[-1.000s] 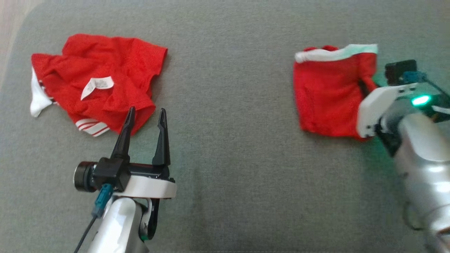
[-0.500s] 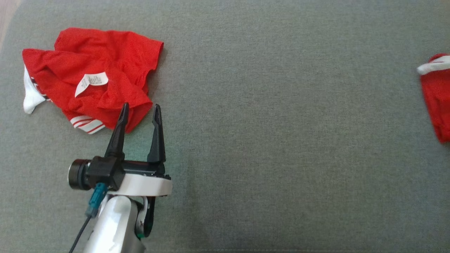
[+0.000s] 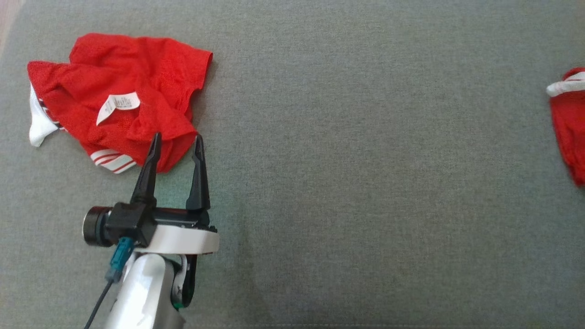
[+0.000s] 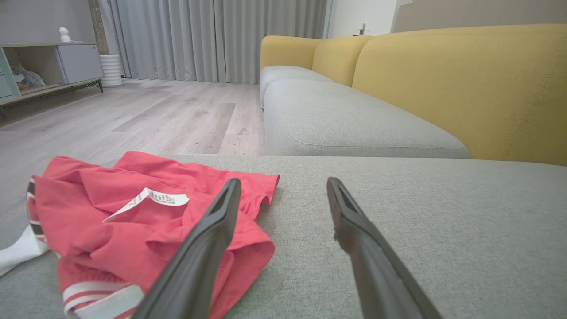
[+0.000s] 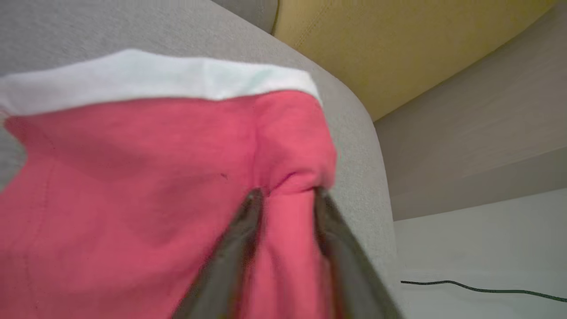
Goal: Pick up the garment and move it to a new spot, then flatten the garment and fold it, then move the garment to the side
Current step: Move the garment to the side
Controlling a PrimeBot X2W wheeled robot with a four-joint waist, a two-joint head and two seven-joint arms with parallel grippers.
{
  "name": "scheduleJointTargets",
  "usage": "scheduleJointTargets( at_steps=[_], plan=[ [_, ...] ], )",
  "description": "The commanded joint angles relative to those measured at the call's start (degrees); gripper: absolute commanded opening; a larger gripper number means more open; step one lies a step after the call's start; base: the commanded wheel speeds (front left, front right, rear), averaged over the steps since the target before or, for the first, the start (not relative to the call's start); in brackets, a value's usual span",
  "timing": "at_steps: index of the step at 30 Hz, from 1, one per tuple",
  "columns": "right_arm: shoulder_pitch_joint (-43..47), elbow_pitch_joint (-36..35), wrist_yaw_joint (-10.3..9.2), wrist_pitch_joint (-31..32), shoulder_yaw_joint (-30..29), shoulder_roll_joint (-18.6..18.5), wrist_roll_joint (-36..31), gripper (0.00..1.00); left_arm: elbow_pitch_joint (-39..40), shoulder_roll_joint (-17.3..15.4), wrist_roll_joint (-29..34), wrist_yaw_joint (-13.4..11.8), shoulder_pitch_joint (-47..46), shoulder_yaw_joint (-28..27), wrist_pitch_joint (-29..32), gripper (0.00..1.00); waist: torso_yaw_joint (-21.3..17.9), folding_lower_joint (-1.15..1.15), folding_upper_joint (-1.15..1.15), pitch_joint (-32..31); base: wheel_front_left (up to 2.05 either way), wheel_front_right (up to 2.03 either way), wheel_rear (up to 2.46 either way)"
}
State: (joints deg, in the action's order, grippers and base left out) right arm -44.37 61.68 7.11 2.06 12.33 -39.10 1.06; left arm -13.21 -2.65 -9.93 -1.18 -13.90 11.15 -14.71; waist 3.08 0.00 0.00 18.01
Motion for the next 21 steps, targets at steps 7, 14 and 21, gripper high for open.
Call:
scheduleJointTargets(
  at_steps=[7, 14, 21],
  plan=[
    [-1.19, -3.29, 0.37, -2.89, -3.29, 2.98, -2.58, 1.0, 1.12, -0.23, 0.59, -0.02, -0.86, -2.17, -0.29, 1.0, -1.21, 0.0, 0.0, -3.38, 0.0, 0.0, 0.0],
    [-0.35, -10.57, 0.37, -7.06, -4.27, 12.16, -1.37, 1.0, 1.65, -0.23, 0.14, -0.65, 0.61, -2.5, -0.29, 1.0, -2.64, 0.0, 0.0, -7.91, 0.0, 0.0, 0.0],
    [4.7, -25.44, 0.37, -10.24, -6.8, 24.81, 3.64, 1.0, 1.51, -0.23, -0.03, -1.25, 3.03, -2.8, -0.29, 1.0, -3.78, 0.0, 0.0, -13.19, 0.0, 0.0, 0.0]
  ],
)
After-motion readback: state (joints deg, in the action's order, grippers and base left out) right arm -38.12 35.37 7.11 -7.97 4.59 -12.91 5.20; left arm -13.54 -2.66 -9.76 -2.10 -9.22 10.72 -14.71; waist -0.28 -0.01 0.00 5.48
